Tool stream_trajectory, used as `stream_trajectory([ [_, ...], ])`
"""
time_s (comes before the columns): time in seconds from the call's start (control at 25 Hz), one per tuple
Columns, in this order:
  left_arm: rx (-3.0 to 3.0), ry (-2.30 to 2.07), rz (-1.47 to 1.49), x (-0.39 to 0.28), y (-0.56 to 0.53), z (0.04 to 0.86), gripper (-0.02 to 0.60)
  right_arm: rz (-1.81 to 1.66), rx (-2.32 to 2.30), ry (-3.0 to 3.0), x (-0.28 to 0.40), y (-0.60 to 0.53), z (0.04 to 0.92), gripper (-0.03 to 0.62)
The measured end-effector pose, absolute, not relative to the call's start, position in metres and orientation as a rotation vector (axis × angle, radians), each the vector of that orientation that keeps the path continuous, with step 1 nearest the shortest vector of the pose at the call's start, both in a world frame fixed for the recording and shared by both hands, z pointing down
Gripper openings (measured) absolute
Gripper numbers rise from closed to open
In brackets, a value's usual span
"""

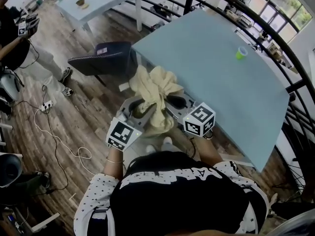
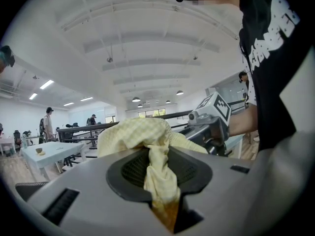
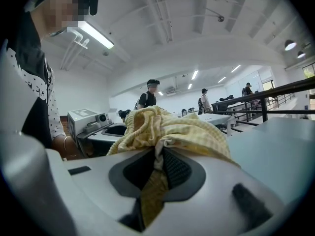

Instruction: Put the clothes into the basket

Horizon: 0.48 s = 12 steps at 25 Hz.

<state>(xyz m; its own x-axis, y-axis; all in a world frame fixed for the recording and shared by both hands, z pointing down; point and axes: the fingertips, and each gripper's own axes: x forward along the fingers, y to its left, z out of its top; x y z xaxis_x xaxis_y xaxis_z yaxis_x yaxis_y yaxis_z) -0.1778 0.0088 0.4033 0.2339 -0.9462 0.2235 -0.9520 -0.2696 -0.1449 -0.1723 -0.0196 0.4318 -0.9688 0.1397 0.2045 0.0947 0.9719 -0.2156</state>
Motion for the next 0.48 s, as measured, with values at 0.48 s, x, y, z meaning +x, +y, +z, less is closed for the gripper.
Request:
stream_trajectory([
  [0.48, 2.404, -1.942, 0.386, -0.186, 0.013, 0.397, 0.121, 0.272, -0.243, -2.897, -0.181, -0.016, 0.424, 0.063],
])
